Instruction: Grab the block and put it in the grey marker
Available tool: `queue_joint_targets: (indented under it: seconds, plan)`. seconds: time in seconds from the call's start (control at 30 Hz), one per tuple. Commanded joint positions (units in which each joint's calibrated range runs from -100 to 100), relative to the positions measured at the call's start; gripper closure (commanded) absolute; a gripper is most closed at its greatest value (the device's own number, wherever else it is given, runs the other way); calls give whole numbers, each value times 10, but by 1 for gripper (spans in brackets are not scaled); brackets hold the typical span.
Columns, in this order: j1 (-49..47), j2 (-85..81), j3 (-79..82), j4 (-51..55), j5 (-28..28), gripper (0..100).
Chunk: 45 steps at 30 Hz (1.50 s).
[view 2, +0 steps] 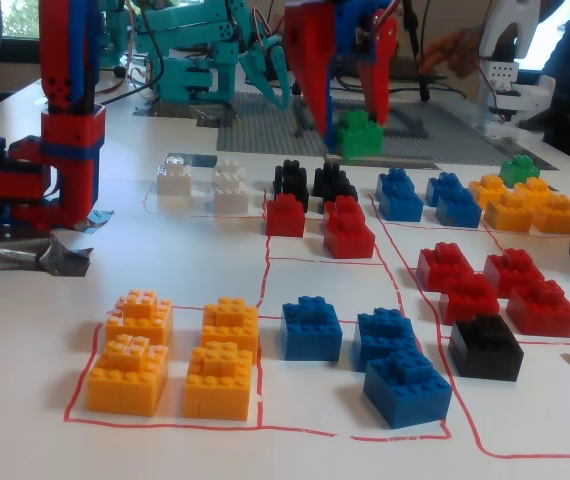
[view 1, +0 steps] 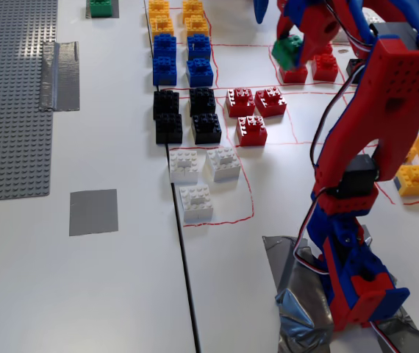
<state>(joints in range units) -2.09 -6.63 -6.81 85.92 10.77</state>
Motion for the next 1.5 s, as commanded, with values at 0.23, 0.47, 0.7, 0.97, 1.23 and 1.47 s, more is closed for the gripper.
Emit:
queue_joint_targets:
  seconds: [0.23,0.47,0.7,0.97,1.23,1.47]
  plan:
    - [-166,-57,-149,71,-3,100]
    - [-288,-53,-162,90,0,100]
    - [-399,-33,-163,103,-5,100]
    - [-487,9,-110,99,-17,100]
    - [-537,50,-47,54,-21,100]
    - [-541,99,-28,7,-17,100]
